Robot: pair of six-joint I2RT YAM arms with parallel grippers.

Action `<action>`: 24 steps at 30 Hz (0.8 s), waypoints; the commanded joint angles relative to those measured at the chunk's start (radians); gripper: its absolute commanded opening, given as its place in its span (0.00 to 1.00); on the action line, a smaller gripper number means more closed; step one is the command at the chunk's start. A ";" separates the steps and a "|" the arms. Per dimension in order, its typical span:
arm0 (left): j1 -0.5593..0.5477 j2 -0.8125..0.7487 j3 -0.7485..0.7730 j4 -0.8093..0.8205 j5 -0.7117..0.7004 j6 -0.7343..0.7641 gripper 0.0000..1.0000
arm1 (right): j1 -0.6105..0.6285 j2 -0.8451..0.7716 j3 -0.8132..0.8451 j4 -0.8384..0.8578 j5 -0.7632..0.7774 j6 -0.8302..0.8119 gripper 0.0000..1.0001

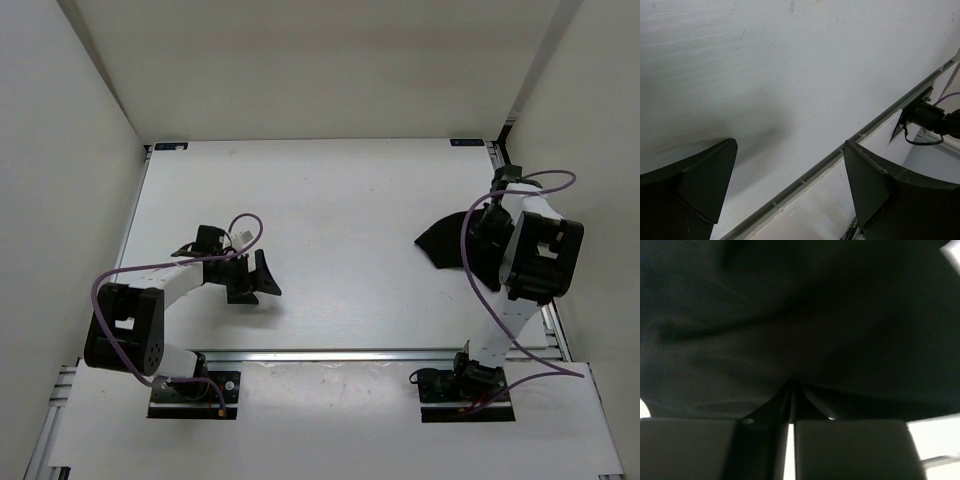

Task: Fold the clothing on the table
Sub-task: Move the skirt to the center of the board

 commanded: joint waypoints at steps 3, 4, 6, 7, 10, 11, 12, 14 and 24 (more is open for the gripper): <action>0.030 -0.045 -0.018 0.018 0.032 0.003 0.99 | 0.087 -0.040 0.048 0.035 -0.105 0.014 0.00; 0.030 -0.049 -0.013 0.018 0.025 0.003 0.99 | 0.107 -0.053 0.075 0.043 -0.119 -0.008 0.00; 0.037 -0.046 -0.012 0.017 0.032 0.003 0.99 | 0.181 -0.144 0.149 0.050 -0.117 -0.035 0.00; 0.031 -0.048 -0.016 0.015 0.026 0.001 0.99 | 0.204 -0.166 0.169 0.057 -0.137 -0.045 0.00; 0.030 -0.042 -0.015 0.021 0.028 0.001 0.99 | 0.256 -0.227 0.279 0.037 -0.151 -0.058 0.00; 0.027 -0.040 -0.013 0.021 0.032 0.001 0.98 | 0.262 -0.229 0.317 0.021 -0.191 -0.049 0.00; 0.024 -0.043 -0.013 0.021 0.026 0.001 0.99 | 0.272 -0.237 0.338 0.008 -0.214 -0.049 0.00; 0.028 -0.040 -0.015 0.017 0.028 0.000 0.99 | 0.279 -0.257 0.356 0.015 -0.274 -0.041 0.00; 0.020 -0.045 -0.023 0.026 0.037 0.000 0.99 | 0.053 -0.189 0.152 -0.134 0.108 0.020 0.48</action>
